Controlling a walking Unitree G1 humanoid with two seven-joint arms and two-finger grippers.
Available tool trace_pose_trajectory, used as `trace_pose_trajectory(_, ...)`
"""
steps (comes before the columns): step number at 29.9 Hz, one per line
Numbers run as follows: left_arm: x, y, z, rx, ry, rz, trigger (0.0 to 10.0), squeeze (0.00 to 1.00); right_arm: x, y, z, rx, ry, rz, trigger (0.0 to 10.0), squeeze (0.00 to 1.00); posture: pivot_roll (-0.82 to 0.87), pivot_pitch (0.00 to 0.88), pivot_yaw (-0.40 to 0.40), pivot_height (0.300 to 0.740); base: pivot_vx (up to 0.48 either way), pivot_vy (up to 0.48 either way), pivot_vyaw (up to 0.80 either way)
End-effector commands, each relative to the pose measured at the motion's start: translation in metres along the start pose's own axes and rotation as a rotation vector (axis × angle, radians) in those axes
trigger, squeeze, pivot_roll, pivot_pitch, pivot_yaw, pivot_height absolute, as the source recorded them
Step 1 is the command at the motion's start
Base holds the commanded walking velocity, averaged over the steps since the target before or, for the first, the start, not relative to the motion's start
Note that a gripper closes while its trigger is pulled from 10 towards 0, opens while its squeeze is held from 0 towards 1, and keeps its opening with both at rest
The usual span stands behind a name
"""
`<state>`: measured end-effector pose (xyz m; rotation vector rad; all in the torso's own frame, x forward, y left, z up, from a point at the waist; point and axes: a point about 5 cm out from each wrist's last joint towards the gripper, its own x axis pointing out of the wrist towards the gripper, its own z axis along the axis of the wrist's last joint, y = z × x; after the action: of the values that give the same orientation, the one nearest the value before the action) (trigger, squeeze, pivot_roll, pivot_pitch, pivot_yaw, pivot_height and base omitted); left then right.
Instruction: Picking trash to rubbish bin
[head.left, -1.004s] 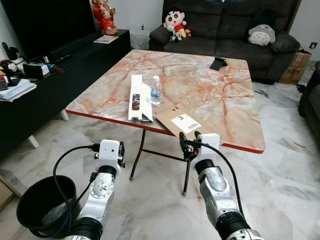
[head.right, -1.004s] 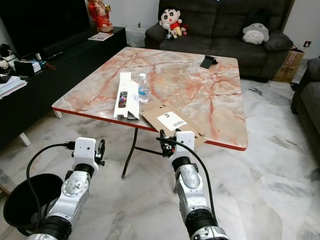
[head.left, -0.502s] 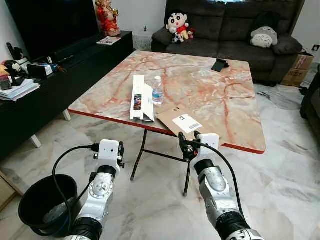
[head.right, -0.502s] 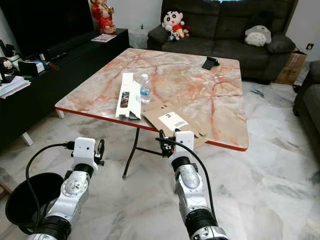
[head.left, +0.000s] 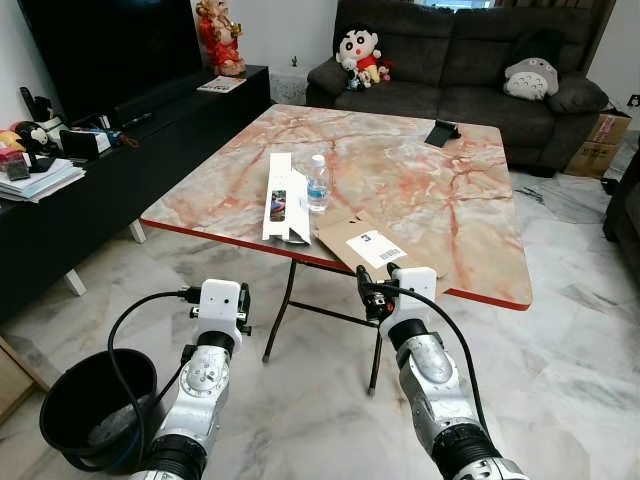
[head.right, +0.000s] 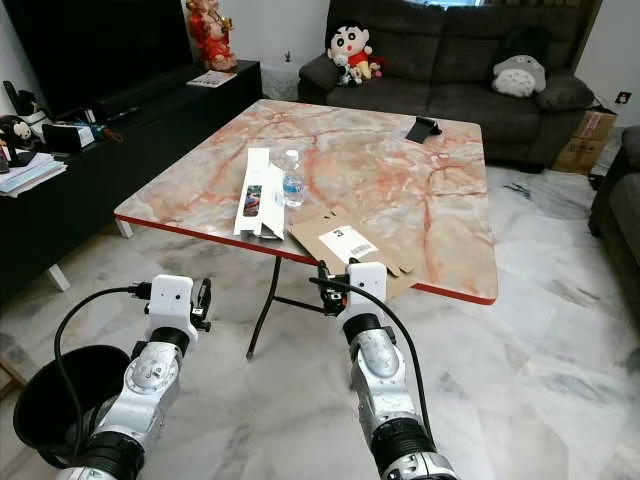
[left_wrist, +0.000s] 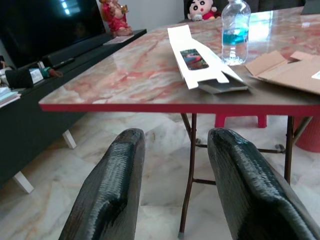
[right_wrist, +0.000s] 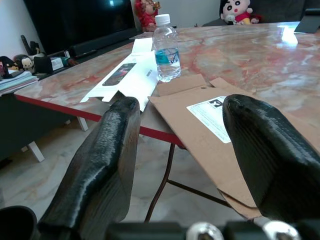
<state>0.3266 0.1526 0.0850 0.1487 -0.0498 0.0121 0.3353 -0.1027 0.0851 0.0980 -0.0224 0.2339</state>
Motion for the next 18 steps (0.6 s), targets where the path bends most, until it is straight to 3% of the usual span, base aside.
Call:
trace_pose_trajectory(1,0.0046,-0.0018,0.0053,0.003,-0.012,-0.012,10.0,0.00,0.0041,0.0024,0.0040,-0.007,-0.007,0.015,10.0,0.00,0.15,0.000,-0.005,0.740,0.270,0.000,0.00)
trace_pose_trajectory(4,0.0047,-0.0018,0.0055,0.002,-0.013,-0.012,10.0,0.00,0.0050,0.0037,0.0026,-0.019,0.014,0.022,10.0,0.00,0.15,0.000,-0.005,0.740,0.274,0.000,0.00)
trace_pose_trajectory(7,0.0050,-0.0018,0.0061,0.001,-0.016,-0.010,10.0,0.00,0.0051,0.0054,0.0038,-0.015,0.000,0.031,10.0,0.00,0.15,0.000,-0.007,0.740,0.275,0.000,-0.59)
trace_pose_trajectory(18,0.0047,-0.0005,0.0067,-0.003,-0.021,0.001,10.0,0.00,0.0042,0.0047,0.0049,-0.030,-0.014,0.038,10.0,0.00,0.15,0.000,-0.009,0.740,0.275,0.000,0.00)
